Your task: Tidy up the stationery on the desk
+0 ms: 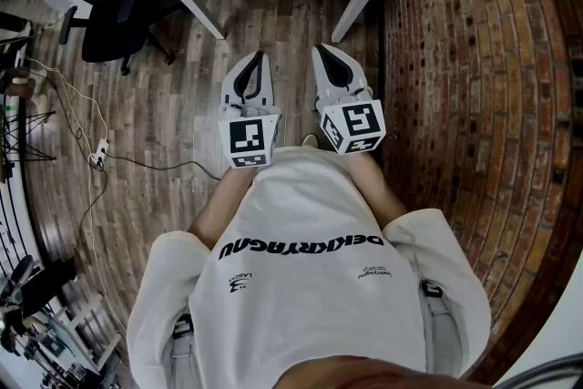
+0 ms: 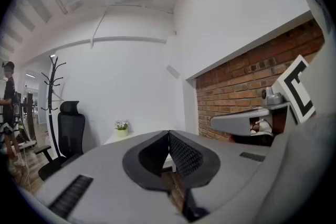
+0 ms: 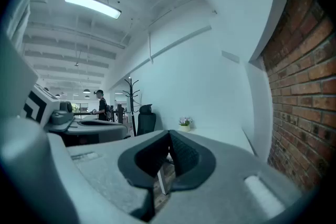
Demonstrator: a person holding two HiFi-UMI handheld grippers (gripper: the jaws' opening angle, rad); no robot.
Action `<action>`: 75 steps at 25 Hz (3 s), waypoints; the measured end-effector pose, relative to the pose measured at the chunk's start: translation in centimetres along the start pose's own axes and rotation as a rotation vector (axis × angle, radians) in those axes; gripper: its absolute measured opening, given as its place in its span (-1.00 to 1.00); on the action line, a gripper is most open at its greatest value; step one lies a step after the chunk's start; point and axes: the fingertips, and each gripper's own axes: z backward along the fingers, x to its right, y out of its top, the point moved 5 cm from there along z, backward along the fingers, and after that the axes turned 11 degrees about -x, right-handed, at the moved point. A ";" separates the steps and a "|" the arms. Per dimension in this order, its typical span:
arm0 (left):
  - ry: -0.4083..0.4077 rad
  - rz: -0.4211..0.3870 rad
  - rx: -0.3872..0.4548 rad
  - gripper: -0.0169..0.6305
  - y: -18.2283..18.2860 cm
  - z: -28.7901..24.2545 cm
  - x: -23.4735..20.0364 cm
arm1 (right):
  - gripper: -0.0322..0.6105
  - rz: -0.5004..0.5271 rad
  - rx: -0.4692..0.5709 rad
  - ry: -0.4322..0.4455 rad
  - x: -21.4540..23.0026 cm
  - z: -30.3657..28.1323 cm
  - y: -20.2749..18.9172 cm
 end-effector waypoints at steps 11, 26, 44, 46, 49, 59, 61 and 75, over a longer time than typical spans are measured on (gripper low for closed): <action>0.037 0.007 0.012 -0.95 1.1 -2.7 3.6 | -0.92 -0.071 0.002 0.063 5.2 0.8 0.0; 0.122 0.036 -0.026 -0.95 0.6 -6.0 5.2 | -0.93 -0.084 0.039 0.062 11.0 -1.2 0.0; 0.110 0.069 -0.030 -0.95 1.4 -18.5 -6.5 | -0.91 -0.024 -0.016 0.037 11.7 -17.3 2.6; 0.082 0.093 -0.037 -0.95 2.1 -20.7 -8.5 | -0.91 -0.027 -0.021 0.033 11.9 -19.9 3.9; 0.039 0.145 -0.058 -0.95 3.8 -24.0 -11.9 | -0.91 -0.027 -0.023 0.016 12.0 -23.8 6.5; -0.037 0.142 -0.092 -0.95 7.9 -34.5 -21.6 | -0.91 -0.038 -0.048 -0.037 13.2 -36.8 11.8; -0.049 0.136 -0.092 -0.95 8.1 -36.2 -23.2 | -0.91 -0.041 -0.060 -0.044 13.3 -38.9 12.3; -0.111 0.128 -0.147 -0.95 7.7 -43.4 -29.2 | -0.91 -0.056 -0.155 -0.094 14.5 -48.3 13.1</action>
